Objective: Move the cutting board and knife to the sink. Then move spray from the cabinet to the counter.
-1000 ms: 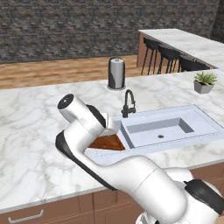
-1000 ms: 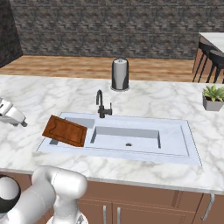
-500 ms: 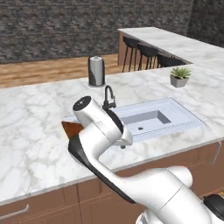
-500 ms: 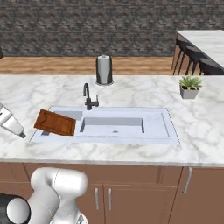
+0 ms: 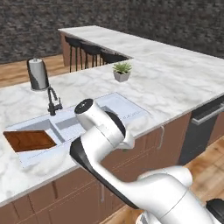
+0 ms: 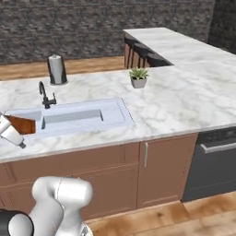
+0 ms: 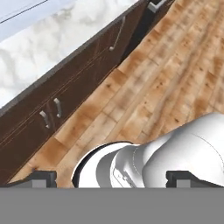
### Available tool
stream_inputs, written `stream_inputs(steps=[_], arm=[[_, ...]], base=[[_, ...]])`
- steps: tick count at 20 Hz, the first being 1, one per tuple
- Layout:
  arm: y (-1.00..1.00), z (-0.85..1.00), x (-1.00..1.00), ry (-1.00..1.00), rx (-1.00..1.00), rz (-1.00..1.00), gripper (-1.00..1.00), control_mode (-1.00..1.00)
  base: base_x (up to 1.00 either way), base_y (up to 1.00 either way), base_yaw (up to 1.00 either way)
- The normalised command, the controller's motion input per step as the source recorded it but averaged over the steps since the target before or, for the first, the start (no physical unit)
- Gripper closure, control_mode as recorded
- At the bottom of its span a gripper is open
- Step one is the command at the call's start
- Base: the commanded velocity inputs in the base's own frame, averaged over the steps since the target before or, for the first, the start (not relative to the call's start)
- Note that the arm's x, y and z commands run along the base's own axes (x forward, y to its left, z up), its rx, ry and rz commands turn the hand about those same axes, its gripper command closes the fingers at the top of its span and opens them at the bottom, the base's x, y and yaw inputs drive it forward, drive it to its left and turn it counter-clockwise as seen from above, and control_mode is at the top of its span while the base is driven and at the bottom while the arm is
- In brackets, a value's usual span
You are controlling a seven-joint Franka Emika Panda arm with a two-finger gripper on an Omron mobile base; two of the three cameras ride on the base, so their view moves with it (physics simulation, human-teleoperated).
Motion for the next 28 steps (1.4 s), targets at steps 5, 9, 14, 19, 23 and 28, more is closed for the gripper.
stream_inputs(steps=[5,9,14,19,23,28], arm=[[0.00,0.00,0.00,0.00,0.00,0.00,-1.00,1.00],[0.00,0.00,0.00,0.00,0.00,0.00,-1.00,1.00],[0.00,0.00,0.00,0.00,0.00,0.00,-1.00,1.00],[0.00,0.00,0.00,0.00,0.00,0.00,-1.00,1.00],[0.00,0.00,0.00,0.00,0.00,0.00,-1.00,1.00],[0.00,0.00,0.00,0.00,0.00,0.00,-1.00,1.00]], base=[[-0.11,-0.74,-0.50],[0.00,-0.67,-0.57],[0.00,-0.52,-0.61],[0.00,-0.46,-0.63],[0.00,-0.34,-0.64],[0.00,-0.41,-0.63]])
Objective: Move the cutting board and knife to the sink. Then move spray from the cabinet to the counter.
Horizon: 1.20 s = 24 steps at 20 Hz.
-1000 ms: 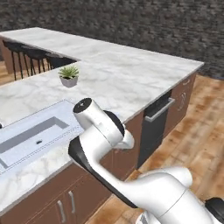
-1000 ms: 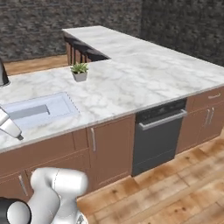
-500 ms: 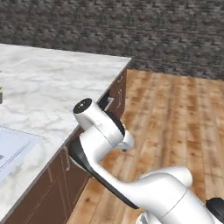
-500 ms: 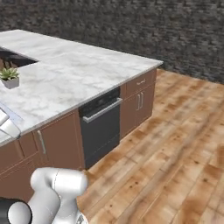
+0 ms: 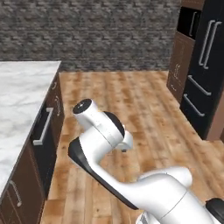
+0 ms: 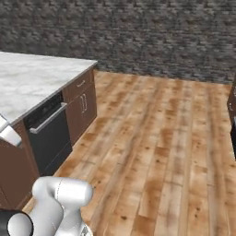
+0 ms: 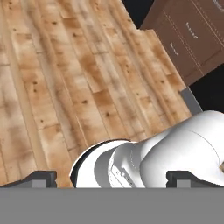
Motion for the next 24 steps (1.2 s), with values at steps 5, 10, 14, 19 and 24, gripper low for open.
stream_inputs(steps=[5,10,14,19,24], arm=[[0.00,0.00,0.00,0.00,0.00,0.00,-1.00,1.00],[0.00,0.00,0.00,0.00,0.00,0.00,-1.00,1.00],[0.00,0.00,0.00,0.00,0.00,0.00,-1.00,1.00],[0.00,0.00,0.00,0.00,0.00,0.00,-1.00,1.00],[0.00,0.00,0.00,0.00,0.00,0.00,-1.00,1.00]], base=[[0.07,-0.31,-0.62],[0.13,-0.16,-0.62],[0.18,-0.21,-0.60],[0.29,-0.06,-0.60],[0.39,0.05,-0.61]])
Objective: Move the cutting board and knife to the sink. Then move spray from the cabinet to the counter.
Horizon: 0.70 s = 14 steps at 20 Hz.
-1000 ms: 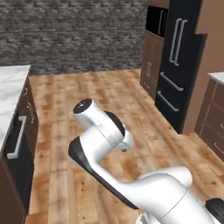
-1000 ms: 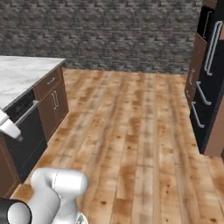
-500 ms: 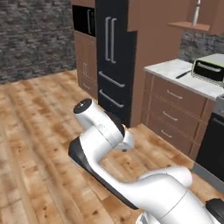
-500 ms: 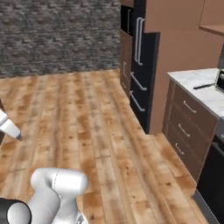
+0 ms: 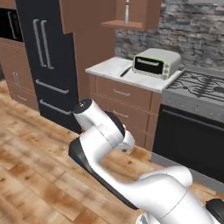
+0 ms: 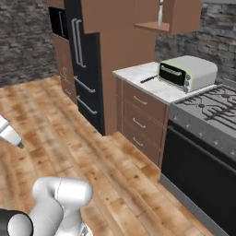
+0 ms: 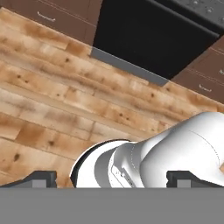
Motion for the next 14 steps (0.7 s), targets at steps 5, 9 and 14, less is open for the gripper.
stream_inputs(steps=[5,9,14], arm=[[0.00,0.00,0.00,0.00,0.00,0.00,-1.00,1.00],[0.00,0.00,0.00,0.00,0.00,0.00,-1.00,1.00],[0.00,0.00,0.00,0.00,0.00,0.00,-1.00,1.00]], base=[[0.49,0.27,-0.60],[0.60,0.23,-0.55],[0.69,0.53,-0.51]])
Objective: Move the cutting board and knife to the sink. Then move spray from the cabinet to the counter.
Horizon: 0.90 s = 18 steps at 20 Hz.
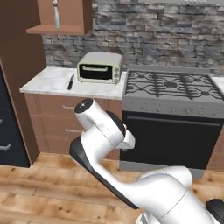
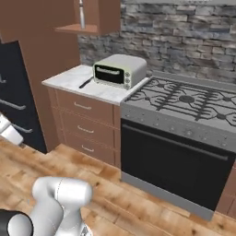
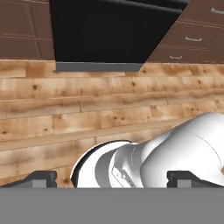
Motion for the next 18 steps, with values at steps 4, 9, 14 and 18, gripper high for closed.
stream_inputs(steps=[4,9,14,18], arm=[[0.00,0.00,0.00,0.00,0.00,0.00,-1.00,1.00],[0.00,0.00,0.00,0.00,0.00,0.00,-1.00,1.00],[0.00,0.00,0.00,0.00,0.00,0.00,-1.00,1.00],[0.00,0.00,0.00,0.00,0.00,0.00,-1.00,1.00]], base=[[0.73,0.52,-0.38],[0.77,0.65,-0.31],[0.68,0.39,-0.16],[0.68,0.56,-0.16]])
